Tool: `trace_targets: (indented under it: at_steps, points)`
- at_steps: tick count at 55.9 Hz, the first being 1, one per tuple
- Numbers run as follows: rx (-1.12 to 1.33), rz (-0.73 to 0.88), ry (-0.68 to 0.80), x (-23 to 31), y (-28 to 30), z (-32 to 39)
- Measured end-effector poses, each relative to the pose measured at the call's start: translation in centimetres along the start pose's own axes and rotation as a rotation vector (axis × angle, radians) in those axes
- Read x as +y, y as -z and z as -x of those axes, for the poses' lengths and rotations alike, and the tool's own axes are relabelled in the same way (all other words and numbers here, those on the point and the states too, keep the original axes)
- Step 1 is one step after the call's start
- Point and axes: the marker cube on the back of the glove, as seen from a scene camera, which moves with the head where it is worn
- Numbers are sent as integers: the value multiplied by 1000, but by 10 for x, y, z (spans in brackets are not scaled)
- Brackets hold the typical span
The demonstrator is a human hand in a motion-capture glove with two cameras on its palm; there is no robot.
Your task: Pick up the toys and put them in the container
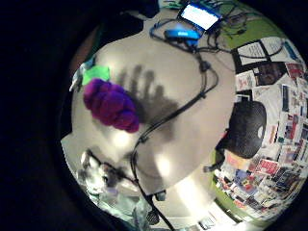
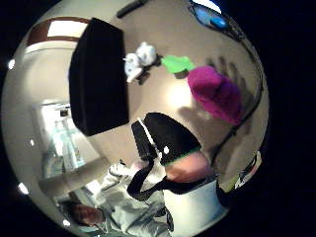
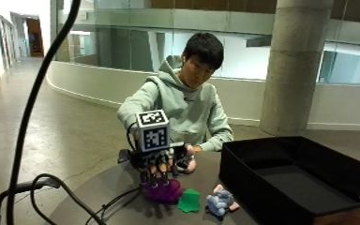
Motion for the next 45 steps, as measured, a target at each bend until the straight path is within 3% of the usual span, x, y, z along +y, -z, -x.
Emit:
trace_targets:
  at_steps: [8, 28, 45]
  points:
    - [-1, -14, -15, -15, -39, -6]
    - [28, -284, 70, -28, -66, -1]
    - [56, -255, 82, -32, -56, 1]
